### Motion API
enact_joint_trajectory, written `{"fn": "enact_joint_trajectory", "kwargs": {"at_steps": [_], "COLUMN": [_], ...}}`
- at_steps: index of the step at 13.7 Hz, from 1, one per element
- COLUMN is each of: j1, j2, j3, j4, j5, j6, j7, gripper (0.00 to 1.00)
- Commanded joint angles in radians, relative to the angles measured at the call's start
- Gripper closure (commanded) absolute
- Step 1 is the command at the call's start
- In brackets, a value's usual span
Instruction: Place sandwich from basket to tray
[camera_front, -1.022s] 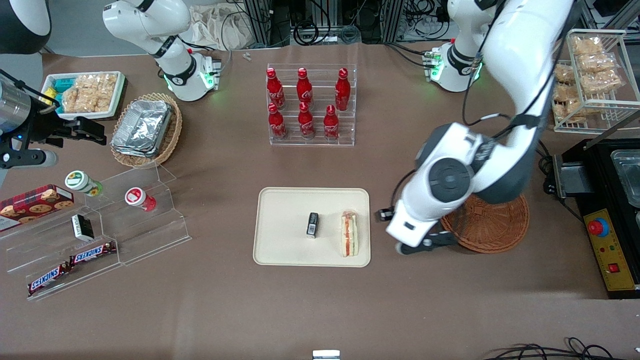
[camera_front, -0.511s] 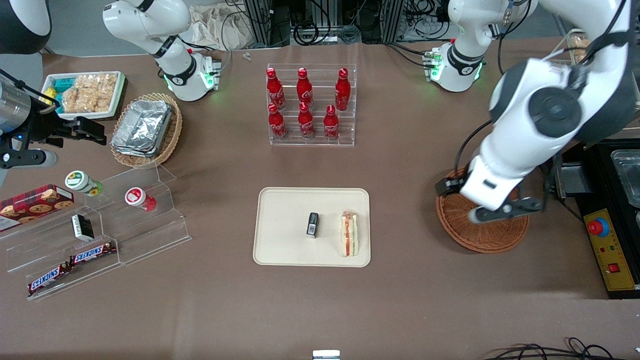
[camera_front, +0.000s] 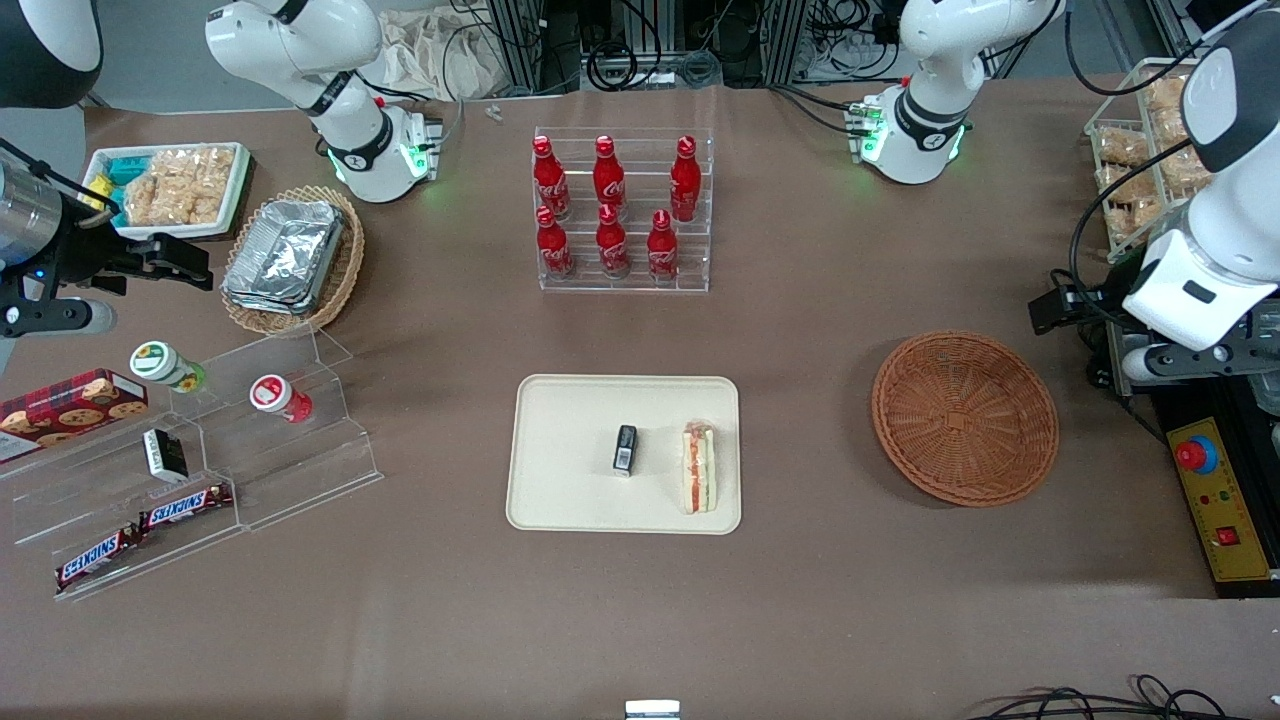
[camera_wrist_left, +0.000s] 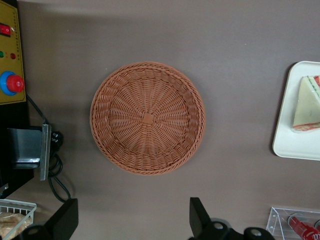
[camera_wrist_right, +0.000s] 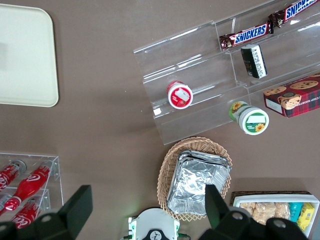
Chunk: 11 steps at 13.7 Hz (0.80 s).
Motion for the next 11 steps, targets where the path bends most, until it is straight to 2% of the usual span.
{"fn": "enact_joint_trajectory", "kwargs": {"at_steps": [1, 7, 9, 11], "j1": [0.03, 0.035, 0.004, -0.069], "j2": [0.024, 0.027, 0.027, -0.002], "j3": [-0.002, 0.0, 0.001, 0.099], "j4": [0.025, 0.03, 0.027, 0.002], "j5": [-0.017, -0.014, -0.013, -0.017], "j6": [-0.002, -0.003, -0.008, -0.017], "j7": [0.015, 0.018, 0.017, 0.059], "gripper": [0.0, 0.0, 0.0, 0.0]}}
